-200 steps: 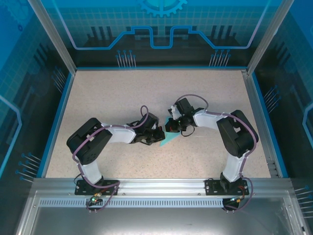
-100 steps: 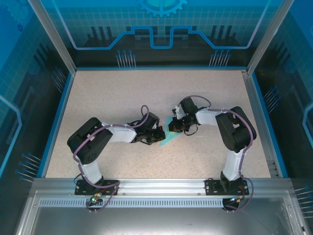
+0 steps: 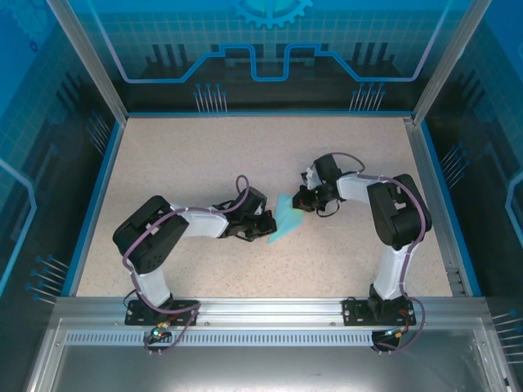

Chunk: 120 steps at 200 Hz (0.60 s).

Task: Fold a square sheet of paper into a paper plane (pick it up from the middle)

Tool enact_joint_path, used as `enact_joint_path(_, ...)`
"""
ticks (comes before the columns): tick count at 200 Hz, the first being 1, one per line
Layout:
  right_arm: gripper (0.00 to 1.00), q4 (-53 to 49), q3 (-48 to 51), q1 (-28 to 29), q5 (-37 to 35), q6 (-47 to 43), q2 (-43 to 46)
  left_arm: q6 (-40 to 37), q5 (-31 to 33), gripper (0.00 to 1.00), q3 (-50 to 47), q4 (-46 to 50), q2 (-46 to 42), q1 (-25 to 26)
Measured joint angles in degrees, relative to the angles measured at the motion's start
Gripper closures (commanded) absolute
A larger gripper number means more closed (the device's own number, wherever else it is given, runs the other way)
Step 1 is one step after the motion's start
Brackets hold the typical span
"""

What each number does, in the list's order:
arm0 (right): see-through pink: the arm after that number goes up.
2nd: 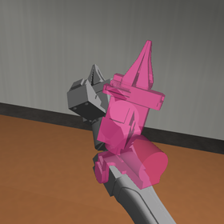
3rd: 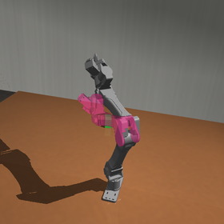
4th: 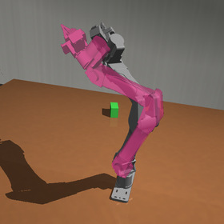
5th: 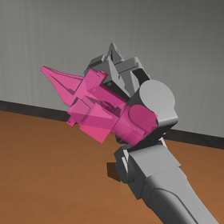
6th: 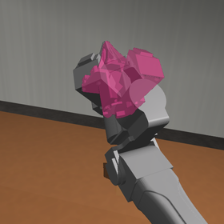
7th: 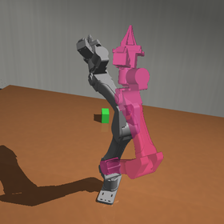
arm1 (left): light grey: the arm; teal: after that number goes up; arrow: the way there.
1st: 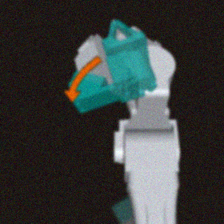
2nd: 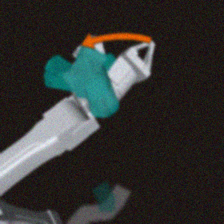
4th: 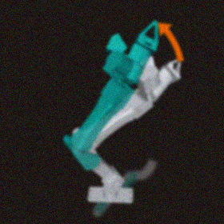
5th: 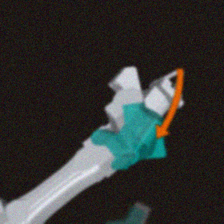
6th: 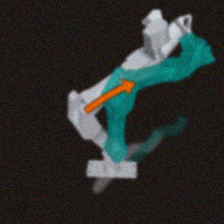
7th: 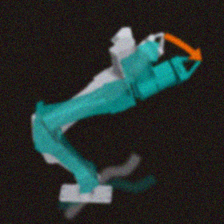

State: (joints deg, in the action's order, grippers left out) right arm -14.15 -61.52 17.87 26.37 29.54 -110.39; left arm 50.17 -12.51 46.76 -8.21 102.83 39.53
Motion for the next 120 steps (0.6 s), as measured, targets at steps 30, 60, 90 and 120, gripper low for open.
enact_joint_path(30, 0.98, -1.01, -2.45, -1.46, -0.96, -0.02, -1.31, -0.79, -0.04, 1.00, 0.09, 0.00, 0.07, 0.02)
enact_joint_path(60, 0.98, -1.33, -5.09, -3.28, -4.00, -0.02, -2.32, -0.79, -0.07, 1.00, 0.13, 0.02, 0.11, 0.02)
enact_joint_path(90, 0.97, -1.22, -6.67, -4.39, -6.10, -0.04, -2.40, -0.81, -0.04, 1.00, 0.13, 0.04, 0.11, 0.04)
enact_joint_path(120, 0.96, -0.90, -4.52, -4.22, -6.47, -0.04, 1.66, -0.81, -0.04, 1.00, 0.31, 0.26, 0.15, 0.04)
